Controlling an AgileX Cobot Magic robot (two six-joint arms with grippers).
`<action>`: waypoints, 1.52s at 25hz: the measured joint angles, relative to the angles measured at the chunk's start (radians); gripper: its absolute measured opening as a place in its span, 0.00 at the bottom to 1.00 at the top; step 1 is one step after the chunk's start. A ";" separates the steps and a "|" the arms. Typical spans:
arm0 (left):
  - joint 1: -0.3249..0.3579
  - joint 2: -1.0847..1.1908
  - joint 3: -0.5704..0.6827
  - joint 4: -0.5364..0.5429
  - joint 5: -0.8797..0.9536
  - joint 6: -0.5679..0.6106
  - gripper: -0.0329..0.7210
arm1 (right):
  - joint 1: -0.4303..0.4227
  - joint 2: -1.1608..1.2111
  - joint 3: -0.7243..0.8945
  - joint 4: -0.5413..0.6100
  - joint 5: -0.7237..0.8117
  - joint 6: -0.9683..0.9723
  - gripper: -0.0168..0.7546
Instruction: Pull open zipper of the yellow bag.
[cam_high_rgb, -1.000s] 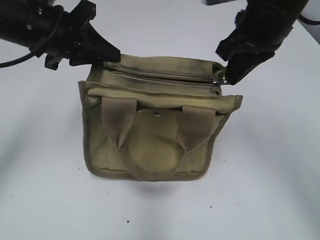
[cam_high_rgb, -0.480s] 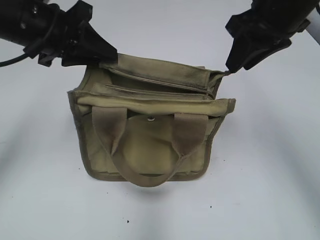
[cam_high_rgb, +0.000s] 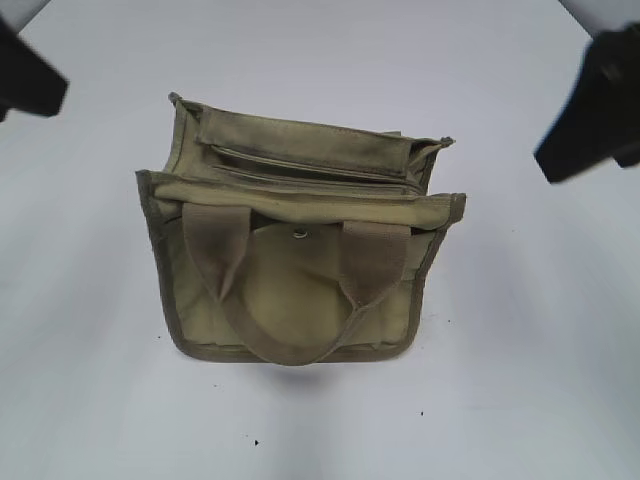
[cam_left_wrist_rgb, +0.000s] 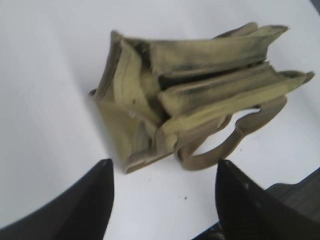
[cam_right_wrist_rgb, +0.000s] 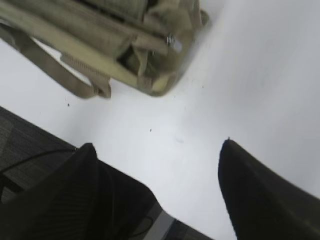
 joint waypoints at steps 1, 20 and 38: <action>0.000 -0.047 0.024 0.048 0.020 -0.037 0.69 | 0.000 -0.060 0.059 -0.005 0.000 0.001 0.77; 0.000 -1.137 0.541 0.358 0.104 -0.168 0.69 | 0.000 -1.133 0.713 -0.184 -0.015 0.045 0.77; 0.000 -1.160 0.619 0.390 0.044 -0.168 0.69 | 0.000 -1.173 0.760 -0.190 -0.115 0.047 0.77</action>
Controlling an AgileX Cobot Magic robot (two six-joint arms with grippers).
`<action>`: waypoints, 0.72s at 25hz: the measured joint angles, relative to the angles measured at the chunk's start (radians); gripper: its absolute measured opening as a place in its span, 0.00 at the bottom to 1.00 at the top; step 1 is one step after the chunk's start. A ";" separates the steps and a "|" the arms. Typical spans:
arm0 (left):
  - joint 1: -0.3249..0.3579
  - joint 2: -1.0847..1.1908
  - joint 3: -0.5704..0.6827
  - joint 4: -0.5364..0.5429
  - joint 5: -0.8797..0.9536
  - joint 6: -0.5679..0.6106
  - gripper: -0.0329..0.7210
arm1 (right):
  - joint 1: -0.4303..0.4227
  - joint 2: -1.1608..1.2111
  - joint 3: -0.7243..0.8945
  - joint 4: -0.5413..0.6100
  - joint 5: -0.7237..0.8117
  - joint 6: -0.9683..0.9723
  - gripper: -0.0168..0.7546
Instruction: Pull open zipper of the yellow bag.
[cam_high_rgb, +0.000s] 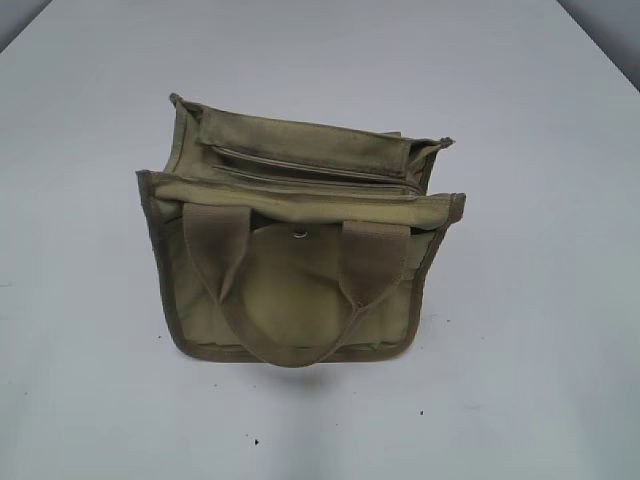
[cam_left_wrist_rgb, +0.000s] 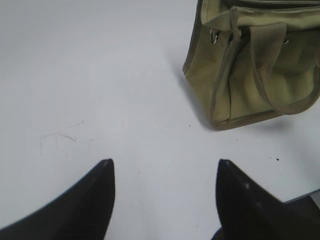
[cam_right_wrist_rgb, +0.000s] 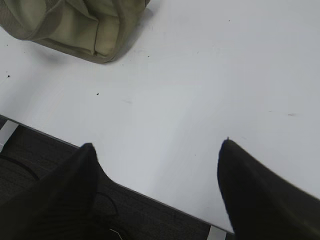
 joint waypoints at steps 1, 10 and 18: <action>0.000 0.000 0.000 0.000 0.000 0.000 0.69 | 0.000 0.000 0.000 0.000 0.000 0.000 0.77; 0.000 0.000 0.000 -0.001 0.000 0.000 0.69 | 0.000 0.000 0.000 0.000 0.000 0.001 0.77; 0.091 -0.011 0.000 -0.001 0.000 0.000 0.69 | -0.119 0.000 0.000 0.003 -0.002 0.001 0.77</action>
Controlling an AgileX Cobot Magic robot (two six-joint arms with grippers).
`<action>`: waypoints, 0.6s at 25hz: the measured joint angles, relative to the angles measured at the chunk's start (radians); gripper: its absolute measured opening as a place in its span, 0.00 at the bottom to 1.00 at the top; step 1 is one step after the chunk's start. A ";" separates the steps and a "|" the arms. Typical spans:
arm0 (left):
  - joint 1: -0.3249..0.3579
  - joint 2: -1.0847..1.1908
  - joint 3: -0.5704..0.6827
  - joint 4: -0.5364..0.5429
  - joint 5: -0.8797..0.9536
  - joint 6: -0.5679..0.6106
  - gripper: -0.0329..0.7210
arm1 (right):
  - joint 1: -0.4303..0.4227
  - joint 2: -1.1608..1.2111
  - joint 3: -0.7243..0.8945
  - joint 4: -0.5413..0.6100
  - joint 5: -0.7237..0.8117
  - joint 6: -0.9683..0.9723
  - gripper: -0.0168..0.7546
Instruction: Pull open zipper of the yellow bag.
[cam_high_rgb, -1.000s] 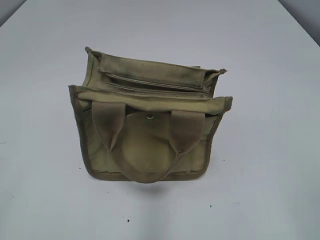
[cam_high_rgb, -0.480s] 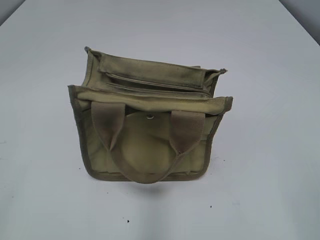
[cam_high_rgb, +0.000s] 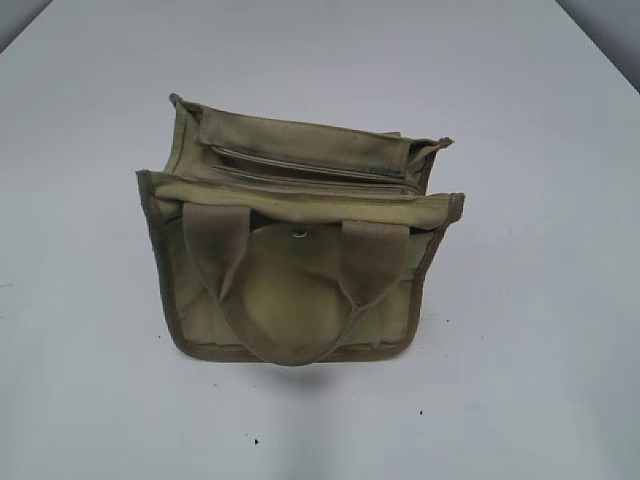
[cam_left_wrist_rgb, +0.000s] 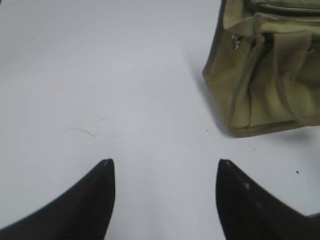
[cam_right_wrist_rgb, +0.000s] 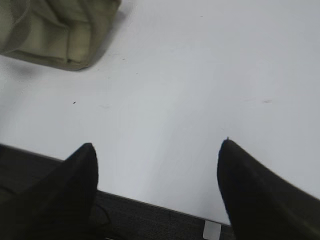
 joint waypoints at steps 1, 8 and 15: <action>0.031 0.000 0.000 0.000 0.000 0.000 0.69 | -0.035 -0.003 0.000 0.000 -0.001 0.000 0.77; 0.133 0.000 0.000 0.000 -0.001 0.000 0.67 | -0.195 -0.119 0.001 0.000 -0.001 0.000 0.77; 0.133 0.000 0.000 0.000 -0.001 0.000 0.65 | -0.187 -0.143 0.001 0.030 -0.001 0.000 0.77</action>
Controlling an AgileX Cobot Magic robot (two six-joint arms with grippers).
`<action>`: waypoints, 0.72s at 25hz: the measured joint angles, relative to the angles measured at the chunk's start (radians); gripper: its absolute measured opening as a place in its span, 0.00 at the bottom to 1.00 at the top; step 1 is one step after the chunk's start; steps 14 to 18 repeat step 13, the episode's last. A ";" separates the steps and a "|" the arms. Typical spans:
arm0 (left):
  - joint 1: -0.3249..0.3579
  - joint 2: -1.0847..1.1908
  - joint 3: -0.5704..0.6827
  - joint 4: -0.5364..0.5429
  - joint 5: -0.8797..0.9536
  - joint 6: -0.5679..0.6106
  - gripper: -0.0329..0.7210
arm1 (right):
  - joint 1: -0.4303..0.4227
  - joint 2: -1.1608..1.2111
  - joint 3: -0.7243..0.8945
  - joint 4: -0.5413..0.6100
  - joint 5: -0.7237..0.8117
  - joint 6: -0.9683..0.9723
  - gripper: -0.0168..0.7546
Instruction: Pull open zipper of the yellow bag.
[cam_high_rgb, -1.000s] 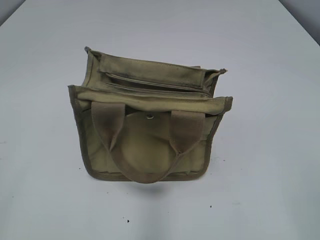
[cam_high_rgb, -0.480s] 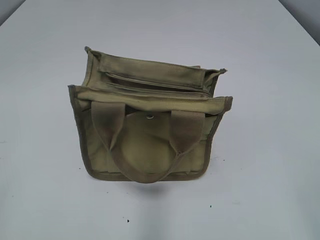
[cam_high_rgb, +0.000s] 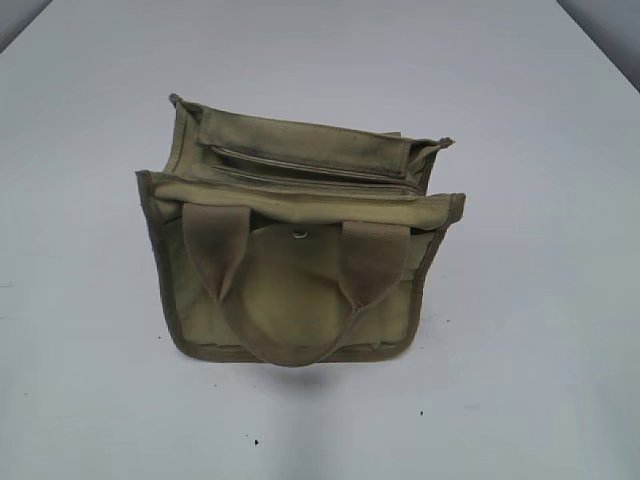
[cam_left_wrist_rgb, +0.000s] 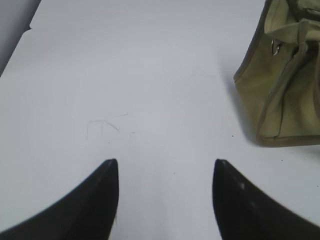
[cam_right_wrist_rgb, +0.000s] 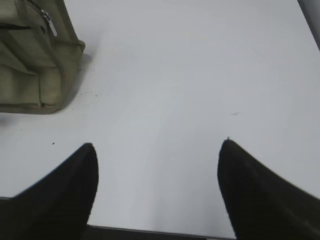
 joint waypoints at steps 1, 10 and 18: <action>0.000 0.000 0.000 0.000 0.000 0.000 0.65 | 0.006 0.000 0.000 0.007 0.000 0.000 0.77; 0.000 0.000 0.000 0.000 0.000 0.000 0.65 | 0.019 0.000 0.000 0.083 0.000 0.000 0.77; 0.000 0.000 0.000 0.000 0.000 0.000 0.65 | 0.019 0.000 0.000 0.107 0.000 0.000 0.77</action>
